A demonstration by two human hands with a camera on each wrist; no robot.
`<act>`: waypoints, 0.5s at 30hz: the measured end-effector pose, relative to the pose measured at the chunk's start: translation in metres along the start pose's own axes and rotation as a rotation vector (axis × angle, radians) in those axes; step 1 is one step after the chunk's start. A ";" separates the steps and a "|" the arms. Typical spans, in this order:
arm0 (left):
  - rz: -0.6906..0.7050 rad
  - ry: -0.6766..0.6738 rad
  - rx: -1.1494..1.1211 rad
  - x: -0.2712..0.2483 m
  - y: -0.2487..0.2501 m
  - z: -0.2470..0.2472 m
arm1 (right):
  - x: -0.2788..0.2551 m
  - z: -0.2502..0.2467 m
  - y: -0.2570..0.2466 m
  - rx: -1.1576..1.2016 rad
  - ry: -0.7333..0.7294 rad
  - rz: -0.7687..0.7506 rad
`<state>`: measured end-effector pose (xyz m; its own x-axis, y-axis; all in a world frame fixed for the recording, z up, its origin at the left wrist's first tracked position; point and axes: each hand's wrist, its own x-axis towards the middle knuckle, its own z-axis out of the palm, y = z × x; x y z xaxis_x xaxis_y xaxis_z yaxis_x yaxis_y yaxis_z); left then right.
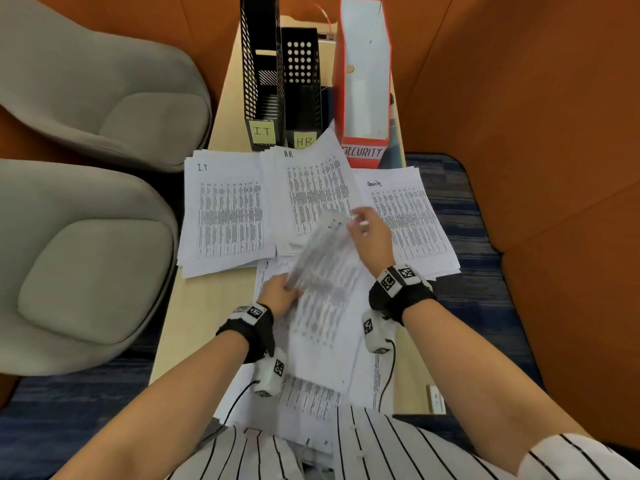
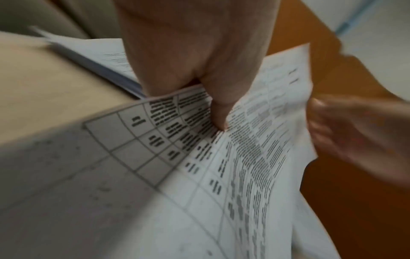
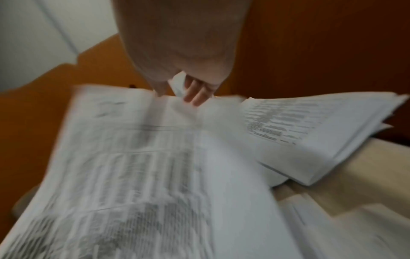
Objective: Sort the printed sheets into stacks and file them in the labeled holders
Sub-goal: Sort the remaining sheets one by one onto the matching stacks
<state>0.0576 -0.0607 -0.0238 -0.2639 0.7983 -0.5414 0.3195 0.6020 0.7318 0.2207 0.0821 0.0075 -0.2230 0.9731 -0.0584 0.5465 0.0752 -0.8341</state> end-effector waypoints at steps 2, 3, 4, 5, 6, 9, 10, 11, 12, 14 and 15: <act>-0.087 0.119 -0.196 0.007 0.001 -0.012 | 0.004 -0.008 0.008 0.155 0.190 0.093; -0.106 0.154 -0.249 0.009 0.004 -0.020 | 0.003 -0.013 0.012 0.178 0.205 0.197; -0.120 0.182 -0.279 0.012 0.008 -0.028 | 0.001 -0.016 0.016 0.192 0.146 0.332; -0.130 0.210 -0.313 0.017 0.009 -0.034 | -0.004 -0.018 0.020 0.217 0.020 0.456; -0.147 0.232 -0.359 0.024 0.010 -0.040 | -0.012 -0.019 0.022 0.255 -0.171 0.556; -0.157 0.230 -0.473 0.039 0.011 -0.052 | -0.039 -0.007 0.027 0.347 -0.523 0.662; -0.153 0.171 -0.490 0.041 0.009 -0.054 | -0.043 0.001 0.035 0.359 -0.454 0.665; -0.170 0.080 -0.483 0.042 0.007 -0.055 | -0.046 0.009 0.039 0.394 -0.356 0.662; -0.189 -0.029 -0.459 0.040 0.005 -0.054 | -0.044 0.016 0.044 0.418 -0.265 0.656; -0.247 -0.193 -0.368 0.033 0.003 -0.050 | -0.040 0.024 0.035 0.456 -0.211 0.635; -0.272 -0.177 -0.348 0.033 -0.002 -0.048 | -0.036 0.027 0.028 0.476 -0.224 0.607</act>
<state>0.0051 -0.0365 -0.0230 -0.1270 0.6222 -0.7725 -0.0718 0.7710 0.6328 0.2219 0.0436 -0.0291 -0.1821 0.7437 -0.6432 0.2324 -0.6031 -0.7631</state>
